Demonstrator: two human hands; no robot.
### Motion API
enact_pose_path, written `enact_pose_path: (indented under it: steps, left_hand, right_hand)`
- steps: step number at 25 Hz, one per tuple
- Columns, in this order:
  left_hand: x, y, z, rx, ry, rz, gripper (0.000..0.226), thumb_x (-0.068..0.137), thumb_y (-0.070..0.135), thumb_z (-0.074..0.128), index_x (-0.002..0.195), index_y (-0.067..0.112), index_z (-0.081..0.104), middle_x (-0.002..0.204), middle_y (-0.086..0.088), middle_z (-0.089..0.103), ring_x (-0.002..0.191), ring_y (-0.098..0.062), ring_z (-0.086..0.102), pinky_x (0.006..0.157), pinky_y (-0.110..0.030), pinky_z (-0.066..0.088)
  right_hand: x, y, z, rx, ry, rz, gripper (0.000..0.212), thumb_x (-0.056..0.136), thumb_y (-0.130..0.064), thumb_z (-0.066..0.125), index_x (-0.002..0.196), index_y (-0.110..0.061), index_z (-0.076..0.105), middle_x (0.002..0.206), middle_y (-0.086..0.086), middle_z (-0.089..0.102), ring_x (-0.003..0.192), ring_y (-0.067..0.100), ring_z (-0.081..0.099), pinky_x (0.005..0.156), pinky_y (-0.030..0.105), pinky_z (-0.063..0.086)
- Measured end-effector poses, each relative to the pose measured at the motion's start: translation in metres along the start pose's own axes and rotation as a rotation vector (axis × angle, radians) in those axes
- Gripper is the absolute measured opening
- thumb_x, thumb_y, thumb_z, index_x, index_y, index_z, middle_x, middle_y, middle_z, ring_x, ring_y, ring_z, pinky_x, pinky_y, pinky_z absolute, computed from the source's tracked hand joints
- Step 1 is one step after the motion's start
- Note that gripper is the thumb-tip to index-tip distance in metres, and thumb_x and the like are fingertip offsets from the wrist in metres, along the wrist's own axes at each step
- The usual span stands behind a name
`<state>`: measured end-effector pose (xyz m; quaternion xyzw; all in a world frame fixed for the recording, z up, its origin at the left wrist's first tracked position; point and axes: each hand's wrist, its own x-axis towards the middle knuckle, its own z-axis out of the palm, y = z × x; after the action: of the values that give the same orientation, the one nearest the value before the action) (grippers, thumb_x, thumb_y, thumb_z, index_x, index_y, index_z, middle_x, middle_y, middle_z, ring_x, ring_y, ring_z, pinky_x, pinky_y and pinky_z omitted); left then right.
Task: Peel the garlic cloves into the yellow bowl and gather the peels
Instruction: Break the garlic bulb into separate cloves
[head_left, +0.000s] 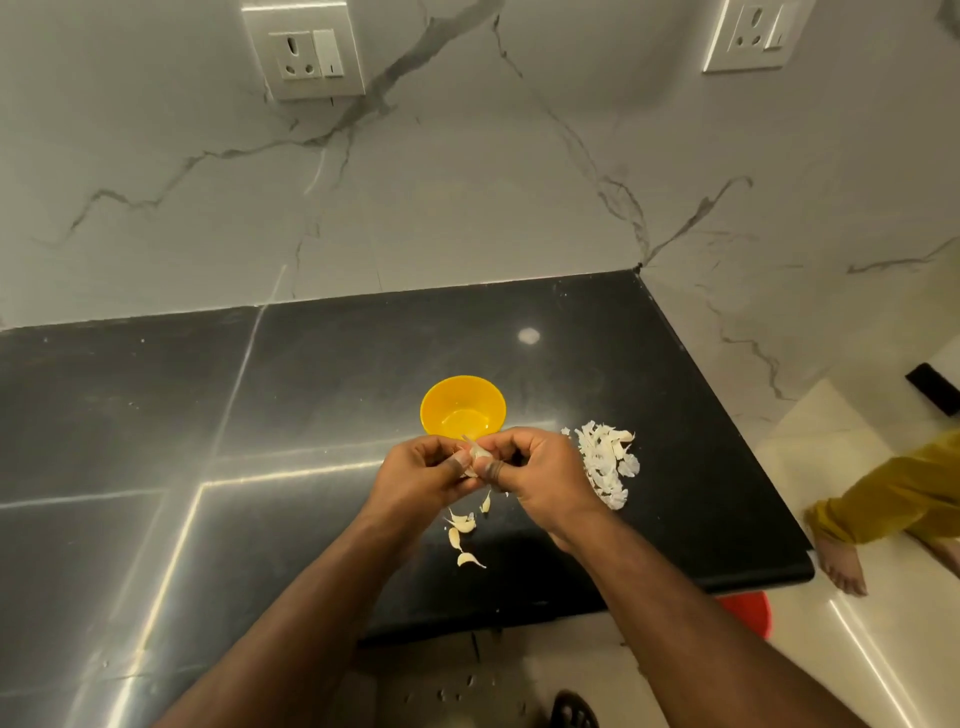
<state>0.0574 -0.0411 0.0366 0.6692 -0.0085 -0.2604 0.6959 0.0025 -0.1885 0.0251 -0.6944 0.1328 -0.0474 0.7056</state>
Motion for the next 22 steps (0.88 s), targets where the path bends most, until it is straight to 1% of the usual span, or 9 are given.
enact_pose_path:
  steps: [2, 4, 6, 9, 11, 13, 17, 21, 22]
  left_hand:
    - [0.002, 0.003, -0.003, 0.029, 0.0, -0.008, 0.011, 0.095, -0.004, 0.06, 0.103, -0.006, 0.067, 0.091, -0.019, 0.074, 0.084, -0.024, 0.075, 0.074, -0.026, 0.061]
    - [0.003, -0.001, -0.009, 0.103, 0.03, -0.047, 0.012, 0.094, -0.004, 0.062, 0.104, -0.001, 0.069, 0.093, -0.019, 0.072, 0.084, -0.023, 0.074, 0.075, -0.027, 0.061]
    - [0.003, -0.007, -0.015, 0.202, 0.063, -0.057, 0.013, 0.094, -0.002, 0.063, 0.1, 0.006, 0.07, 0.094, -0.019, 0.071, 0.084, -0.023, 0.072, 0.078, -0.031, 0.061]
    - [0.002, -0.021, -0.024, 0.391, 0.099, -0.082, 0.02, 0.093, -0.001, 0.063, 0.095, 0.018, 0.07, 0.094, -0.01, 0.071, 0.087, -0.022, 0.071, 0.086, -0.039, 0.061]
    - [0.001, -0.029, -0.032, 0.538, 0.095, -0.054, 0.026, 0.091, 0.001, 0.065, 0.093, 0.027, 0.069, 0.093, -0.001, 0.073, 0.089, -0.019, 0.071, 0.087, -0.041, 0.06]
    - [0.003, -0.033, -0.036, 0.645, 0.085, -0.043, 0.027, 0.09, 0.005, 0.066, 0.092, 0.032, 0.069, 0.093, 0.006, 0.074, 0.09, -0.014, 0.07, 0.085, -0.038, 0.058]
    - [-0.001, -0.035, -0.029, 0.802, 0.076, 0.004, 0.024, 0.095, 0.01, 0.062, 0.105, 0.03, 0.07, 0.099, 0.014, 0.069, 0.094, -0.005, 0.063, 0.072, -0.013, 0.043]
    - [0.001, -0.029, -0.029, 0.838, 0.089, 0.059, 0.02, 0.096, 0.017, 0.063, 0.11, 0.027, 0.072, 0.099, 0.013, 0.07, 0.094, -0.004, 0.063, 0.072, -0.014, 0.041]
    - [0.0, -0.026, -0.028, 0.836, 0.091, 0.072, 0.019, 0.096, 0.018, 0.063, 0.109, 0.027, 0.073, 0.098, 0.015, 0.069, 0.092, -0.003, 0.062, 0.07, -0.011, 0.041]
  right_hand:
    - [0.003, 0.001, 0.0, -0.005, 0.032, 0.027, 0.02, 0.089, -0.006, 0.073, 0.109, -0.004, 0.072, 0.083, 0.005, 0.07, 0.066, 0.004, 0.063, 0.063, 0.019, 0.054]
    - [0.003, 0.009, -0.004, 0.01, 0.039, 0.08, 0.023, 0.091, -0.006, 0.071, 0.115, -0.007, 0.069, 0.089, 0.007, 0.069, 0.071, 0.011, 0.064, 0.07, 0.026, 0.058]
    - [0.002, 0.015, -0.007, -0.002, 0.026, 0.113, 0.022, 0.091, -0.006, 0.071, 0.113, -0.009, 0.07, 0.091, 0.009, 0.07, 0.074, 0.016, 0.064, 0.076, 0.032, 0.058]
    - [-0.002, 0.027, -0.007, -0.065, 0.019, 0.189, 0.025, 0.085, -0.002, 0.075, 0.107, -0.013, 0.073, 0.096, 0.007, 0.073, 0.08, 0.017, 0.068, 0.079, 0.034, 0.059]
    - [-0.005, 0.031, -0.004, -0.074, 0.005, 0.203, 0.028, 0.082, -0.002, 0.077, 0.106, -0.015, 0.073, 0.098, 0.008, 0.074, 0.084, 0.018, 0.069, 0.075, 0.029, 0.06]
    - [-0.002, 0.034, -0.001, -0.093, 0.002, 0.207, 0.027, 0.081, -0.004, 0.079, 0.104, -0.017, 0.073, 0.099, 0.009, 0.074, 0.082, 0.015, 0.068, 0.07, 0.026, 0.057]
    - [-0.003, 0.035, 0.006, -0.081, 0.002, 0.202, 0.022, 0.085, -0.011, 0.077, 0.104, -0.02, 0.071, 0.094, 0.007, 0.075, 0.071, 0.01, 0.067, 0.063, 0.023, 0.054]
    - [0.004, 0.037, 0.008, -0.081, -0.023, 0.212, 0.02, 0.092, -0.017, 0.071, 0.112, -0.02, 0.071, 0.087, 0.0, 0.074, 0.067, 0.007, 0.065, 0.063, 0.021, 0.053]
    - [0.005, 0.039, 0.007, -0.081, -0.026, 0.214, 0.021, 0.092, -0.017, 0.071, 0.113, -0.02, 0.071, 0.088, -0.001, 0.074, 0.069, 0.007, 0.066, 0.064, 0.022, 0.053]
